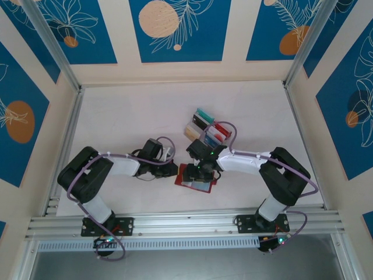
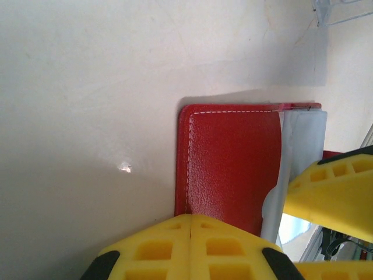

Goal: Put the credit cards into the card holder

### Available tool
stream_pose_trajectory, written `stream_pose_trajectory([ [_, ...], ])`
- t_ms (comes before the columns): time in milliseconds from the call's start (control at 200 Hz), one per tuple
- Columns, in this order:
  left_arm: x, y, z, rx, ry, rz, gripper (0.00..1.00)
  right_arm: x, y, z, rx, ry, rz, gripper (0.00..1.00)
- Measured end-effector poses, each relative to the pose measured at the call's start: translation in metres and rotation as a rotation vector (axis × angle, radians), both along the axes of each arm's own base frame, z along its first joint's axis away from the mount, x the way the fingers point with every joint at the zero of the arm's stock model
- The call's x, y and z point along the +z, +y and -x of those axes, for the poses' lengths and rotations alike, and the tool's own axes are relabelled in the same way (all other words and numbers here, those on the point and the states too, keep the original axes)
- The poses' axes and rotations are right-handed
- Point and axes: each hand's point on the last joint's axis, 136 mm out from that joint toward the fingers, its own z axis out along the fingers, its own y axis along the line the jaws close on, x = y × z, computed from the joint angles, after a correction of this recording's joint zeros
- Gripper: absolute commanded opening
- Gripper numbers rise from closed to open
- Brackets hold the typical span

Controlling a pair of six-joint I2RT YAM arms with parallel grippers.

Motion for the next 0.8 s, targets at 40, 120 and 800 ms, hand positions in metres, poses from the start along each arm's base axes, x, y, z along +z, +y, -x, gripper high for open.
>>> stream_pose_trajectory([
  [40, 0.0, 0.0, 0.0, 0.0, -0.001, 0.0, 0.0, 0.001, 0.0, 0.003, -0.001, 0.003, -0.004, 0.61],
  [120, 0.0, 0.0, 0.0, 0.0, -0.001, -0.001, 0.0, 0.002, -0.003, 0.007, -0.011, 0.007, -0.005, 0.63],
  [800, 0.0, 0.0, 0.0, 0.011, 0.004, 0.001, 0.0, 0.003, -0.012, 0.01, -0.052, 0.016, 0.0, 0.67],
])
